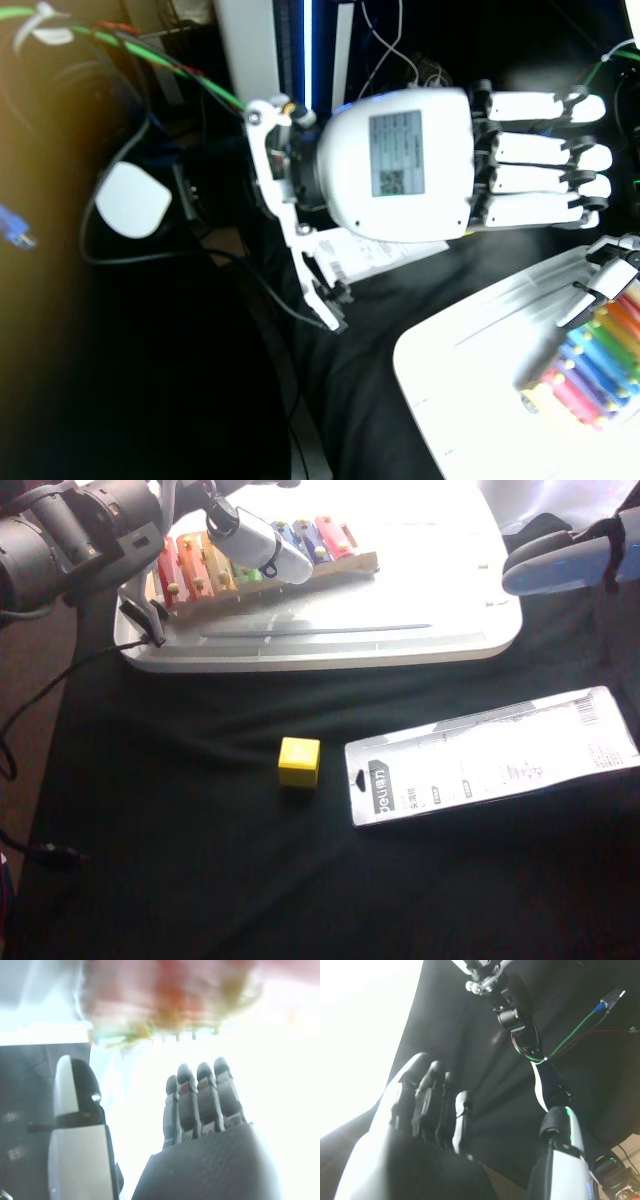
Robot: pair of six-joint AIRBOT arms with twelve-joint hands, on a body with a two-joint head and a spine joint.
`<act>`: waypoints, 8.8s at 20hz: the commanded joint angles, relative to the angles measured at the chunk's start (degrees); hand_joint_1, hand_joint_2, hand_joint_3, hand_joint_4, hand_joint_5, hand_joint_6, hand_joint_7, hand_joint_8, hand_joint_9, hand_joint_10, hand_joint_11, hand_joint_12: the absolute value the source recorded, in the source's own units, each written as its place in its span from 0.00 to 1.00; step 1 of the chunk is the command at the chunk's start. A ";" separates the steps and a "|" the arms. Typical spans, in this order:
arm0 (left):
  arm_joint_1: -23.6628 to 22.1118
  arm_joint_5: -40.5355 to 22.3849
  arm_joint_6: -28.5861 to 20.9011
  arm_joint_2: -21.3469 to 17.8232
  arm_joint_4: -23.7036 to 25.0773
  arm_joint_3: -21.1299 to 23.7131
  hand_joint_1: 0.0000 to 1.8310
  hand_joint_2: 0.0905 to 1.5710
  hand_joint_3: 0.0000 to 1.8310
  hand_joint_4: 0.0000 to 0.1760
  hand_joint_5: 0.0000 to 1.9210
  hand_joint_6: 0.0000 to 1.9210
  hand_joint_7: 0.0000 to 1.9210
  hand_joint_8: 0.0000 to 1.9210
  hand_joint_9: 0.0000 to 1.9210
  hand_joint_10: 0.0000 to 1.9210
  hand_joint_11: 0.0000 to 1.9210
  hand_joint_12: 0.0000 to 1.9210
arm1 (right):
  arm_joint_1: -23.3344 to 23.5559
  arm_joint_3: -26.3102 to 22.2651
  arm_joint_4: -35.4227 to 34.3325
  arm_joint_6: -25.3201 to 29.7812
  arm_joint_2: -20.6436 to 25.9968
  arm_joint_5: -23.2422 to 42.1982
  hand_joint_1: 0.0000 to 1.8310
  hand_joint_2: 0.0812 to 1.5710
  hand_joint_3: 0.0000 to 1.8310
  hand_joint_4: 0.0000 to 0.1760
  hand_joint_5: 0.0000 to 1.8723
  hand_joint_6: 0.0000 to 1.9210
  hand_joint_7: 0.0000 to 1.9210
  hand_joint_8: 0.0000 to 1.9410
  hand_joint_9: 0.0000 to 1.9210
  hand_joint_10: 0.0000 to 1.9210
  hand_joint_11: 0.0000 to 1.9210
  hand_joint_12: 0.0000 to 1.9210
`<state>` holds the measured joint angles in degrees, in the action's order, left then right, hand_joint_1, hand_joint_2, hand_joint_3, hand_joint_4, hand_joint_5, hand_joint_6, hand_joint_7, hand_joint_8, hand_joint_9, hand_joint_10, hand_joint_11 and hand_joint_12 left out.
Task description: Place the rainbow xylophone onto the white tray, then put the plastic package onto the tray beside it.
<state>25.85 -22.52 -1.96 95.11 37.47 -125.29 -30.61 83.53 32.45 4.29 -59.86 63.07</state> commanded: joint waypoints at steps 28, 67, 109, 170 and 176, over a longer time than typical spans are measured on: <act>-14.17 6.82 13.75 -29.78 23.96 38.15 0.51 0.43 0.00 0.00 0.07 0.00 0.13 0.00 0.13 0.02 0.13 0.06 | 13.94 -5.80 44.00 25.44 6.05 -15.22 0.23 0.40 0.01 0.26 0.00 0.00 0.00 0.00 0.00 0.00 0.00 0.00; -5.97 3.07 19.71 -39.85 14.06 48.19 0.47 0.35 0.00 0.44 0.00 0.00 0.09 0.00 0.05 0.00 0.01 0.00 | 3.74 -5.28 59.69 33.51 3.72 -26.71 0.32 0.33 0.00 0.00 0.07 0.00 0.09 0.00 0.10 0.00 0.12 0.07; -2.47 2.20 19.69 -38.84 12.96 48.40 0.44 0.38 0.00 0.10 0.00 0.00 0.05 0.00 0.03 0.00 0.01 0.00 | 1.64 -2.76 67.78 38.57 0.38 -27.57 0.53 0.57 0.00 0.00 0.24 0.01 0.24 0.01 0.24 0.01 0.23 0.11; -0.72 2.20 19.69 -37.83 12.76 48.29 0.43 0.43 0.00 0.00 0.03 0.00 0.07 0.01 0.04 0.01 0.01 0.01 | 13.19 -3.94 37.02 15.61 4.00 -24.27 0.76 0.64 0.00 0.00 0.55 0.35 0.63 0.28 0.62 0.49 0.50 0.55; -0.69 1.99 19.70 -37.79 12.76 48.28 0.44 0.40 0.00 0.01 0.02 0.00 0.10 0.01 0.05 0.01 0.00 0.00 | 18.85 -0.84 37.05 15.27 1.79 -24.40 0.65 0.70 0.00 0.00 0.52 0.48 0.58 0.51 0.71 0.53 0.68 0.80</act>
<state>25.47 -16.95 17.65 57.04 51.57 -77.01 -12.51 82.87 73.84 19.40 -58.22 36.56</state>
